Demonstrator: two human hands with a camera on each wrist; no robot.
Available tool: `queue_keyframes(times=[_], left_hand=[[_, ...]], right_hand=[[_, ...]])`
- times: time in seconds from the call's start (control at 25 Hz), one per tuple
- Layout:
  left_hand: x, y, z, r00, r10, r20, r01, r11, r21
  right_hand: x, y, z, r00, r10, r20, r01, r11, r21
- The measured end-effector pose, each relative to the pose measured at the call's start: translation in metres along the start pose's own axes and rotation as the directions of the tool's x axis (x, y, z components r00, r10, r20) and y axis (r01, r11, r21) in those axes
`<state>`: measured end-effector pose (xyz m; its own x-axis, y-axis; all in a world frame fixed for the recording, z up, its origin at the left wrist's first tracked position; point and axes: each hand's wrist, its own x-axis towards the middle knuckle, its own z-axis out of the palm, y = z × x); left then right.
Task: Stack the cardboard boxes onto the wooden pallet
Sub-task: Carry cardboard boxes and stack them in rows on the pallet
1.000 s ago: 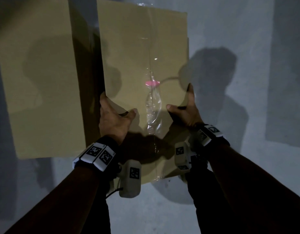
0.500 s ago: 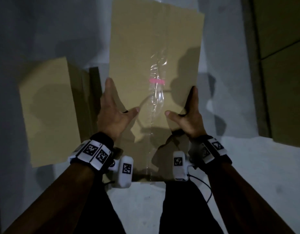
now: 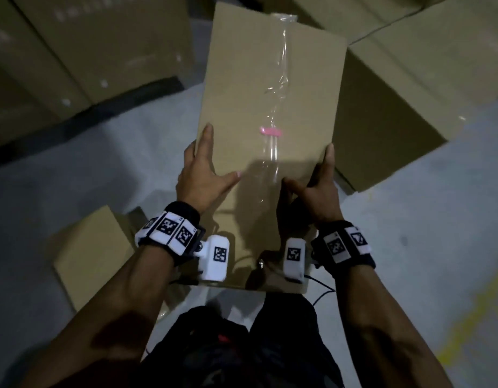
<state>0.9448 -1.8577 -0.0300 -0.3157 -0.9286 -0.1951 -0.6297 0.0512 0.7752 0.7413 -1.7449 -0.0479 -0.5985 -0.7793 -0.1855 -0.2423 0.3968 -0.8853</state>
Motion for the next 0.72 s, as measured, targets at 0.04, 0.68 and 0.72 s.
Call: queue_keyframes(times=[0.04, 0.68, 0.72], left_hand=[[-0.011, 0.011, -0.007, 0.999, 0.040, 0.020, -0.040, 0.999, -0.005], [-0.147, 0.168, 0.038, 0.884, 0.388, 0.259, -0.361, 0.921, -0.147], [-0.156, 0.175, 0.053, 0.879, 0.394, 0.268, -0.363, 0.918, -0.158]], right_hand=[[-0.018, -0.007, -0.008, 0.999, 0.012, -0.044, -0.012, 1.000, 0.019], [-0.201, -0.027, -0.180, 0.821, 0.187, -0.539, -0.122, 0.980, 0.154], [-0.207, -0.019, -0.195, 0.815, 0.193, -0.546, -0.135, 0.980, 0.146]])
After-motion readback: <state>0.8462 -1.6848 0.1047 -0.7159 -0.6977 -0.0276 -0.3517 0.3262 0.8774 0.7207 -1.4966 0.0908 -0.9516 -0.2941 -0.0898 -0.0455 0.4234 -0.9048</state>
